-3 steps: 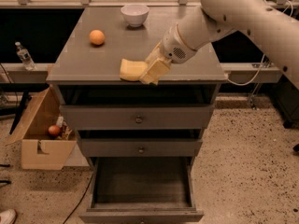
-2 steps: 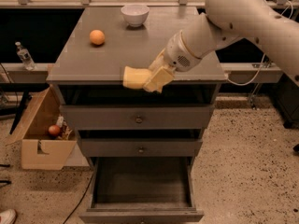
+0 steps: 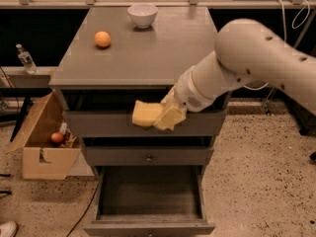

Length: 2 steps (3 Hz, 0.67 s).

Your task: Place sponge into bottom drawer

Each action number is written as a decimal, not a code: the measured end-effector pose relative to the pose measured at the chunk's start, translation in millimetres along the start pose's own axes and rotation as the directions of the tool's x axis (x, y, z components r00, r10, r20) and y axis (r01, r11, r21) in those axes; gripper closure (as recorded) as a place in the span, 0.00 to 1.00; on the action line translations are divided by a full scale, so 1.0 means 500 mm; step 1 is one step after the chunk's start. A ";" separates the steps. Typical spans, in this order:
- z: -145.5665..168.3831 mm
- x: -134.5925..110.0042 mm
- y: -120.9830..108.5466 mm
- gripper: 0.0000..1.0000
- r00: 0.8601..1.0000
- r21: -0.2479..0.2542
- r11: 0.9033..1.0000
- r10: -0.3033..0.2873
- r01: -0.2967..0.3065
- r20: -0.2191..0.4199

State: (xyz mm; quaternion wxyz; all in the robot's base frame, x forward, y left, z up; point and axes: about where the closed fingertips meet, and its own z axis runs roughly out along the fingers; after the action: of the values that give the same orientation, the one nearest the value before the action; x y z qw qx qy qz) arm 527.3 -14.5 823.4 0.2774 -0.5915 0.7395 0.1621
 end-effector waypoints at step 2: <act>0.107 0.092 0.075 1.00 0.995 0.010 0.996 0.086 -0.086 -0.059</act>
Offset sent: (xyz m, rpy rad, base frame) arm -0.0224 0.0033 -0.0561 -0.0287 0.0412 -0.0701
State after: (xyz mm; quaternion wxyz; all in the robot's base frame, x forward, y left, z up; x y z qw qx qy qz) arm 496.3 -10.9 750.1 0.2501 -0.5627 0.7728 0.1537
